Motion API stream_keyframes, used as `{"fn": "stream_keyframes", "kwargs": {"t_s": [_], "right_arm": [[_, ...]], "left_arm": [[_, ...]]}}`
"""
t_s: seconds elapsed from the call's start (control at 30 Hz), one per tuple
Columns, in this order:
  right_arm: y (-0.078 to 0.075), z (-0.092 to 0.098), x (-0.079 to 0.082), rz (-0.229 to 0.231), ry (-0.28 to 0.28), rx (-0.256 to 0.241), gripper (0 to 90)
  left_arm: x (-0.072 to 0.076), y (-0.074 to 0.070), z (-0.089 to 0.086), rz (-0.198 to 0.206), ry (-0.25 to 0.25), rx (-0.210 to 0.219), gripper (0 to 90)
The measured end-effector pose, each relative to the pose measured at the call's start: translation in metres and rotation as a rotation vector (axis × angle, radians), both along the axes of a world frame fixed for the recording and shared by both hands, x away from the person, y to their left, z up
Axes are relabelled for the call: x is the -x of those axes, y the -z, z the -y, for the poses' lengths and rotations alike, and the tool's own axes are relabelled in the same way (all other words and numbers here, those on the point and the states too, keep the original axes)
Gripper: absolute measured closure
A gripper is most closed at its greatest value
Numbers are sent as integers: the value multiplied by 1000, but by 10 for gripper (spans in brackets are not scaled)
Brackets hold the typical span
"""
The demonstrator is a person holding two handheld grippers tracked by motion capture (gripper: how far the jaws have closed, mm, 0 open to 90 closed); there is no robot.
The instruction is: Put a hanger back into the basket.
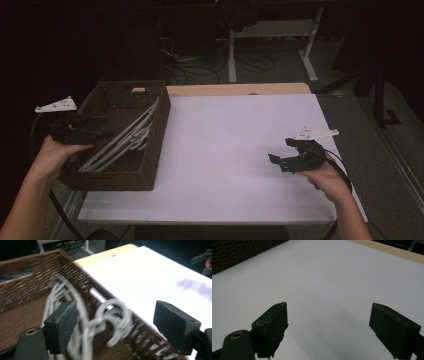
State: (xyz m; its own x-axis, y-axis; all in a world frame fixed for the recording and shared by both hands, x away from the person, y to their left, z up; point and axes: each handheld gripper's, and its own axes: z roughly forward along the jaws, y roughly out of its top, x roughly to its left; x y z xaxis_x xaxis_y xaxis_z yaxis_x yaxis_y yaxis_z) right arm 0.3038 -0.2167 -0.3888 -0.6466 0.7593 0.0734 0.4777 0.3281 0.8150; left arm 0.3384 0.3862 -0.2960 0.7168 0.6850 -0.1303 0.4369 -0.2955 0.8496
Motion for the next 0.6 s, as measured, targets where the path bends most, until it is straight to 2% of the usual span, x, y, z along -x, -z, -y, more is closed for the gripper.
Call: {"fn": "stream_keyframes", "kwargs": {"t_s": [0.13,0.3,0.33,0.43,0.5,0.6], "right_arm": [[-15,0,5,19,-18,-21,133],[-34,-2,10,33,-43,-38,92],[-39,-2,11,40,-45,-39,75],[-43,-3,12,46,-45,-47,62],[-46,-4,13,50,-44,-56,57],[-47,-5,13,52,-52,-55,50]], "left_arm": [[9,-4,26,21,43,25,162],[18,1,58,43,117,72,136],[19,4,64,44,129,71,125],[20,13,79,45,148,51,116],[20,20,86,37,166,53,92],[19,29,95,4,192,13,51]]}}
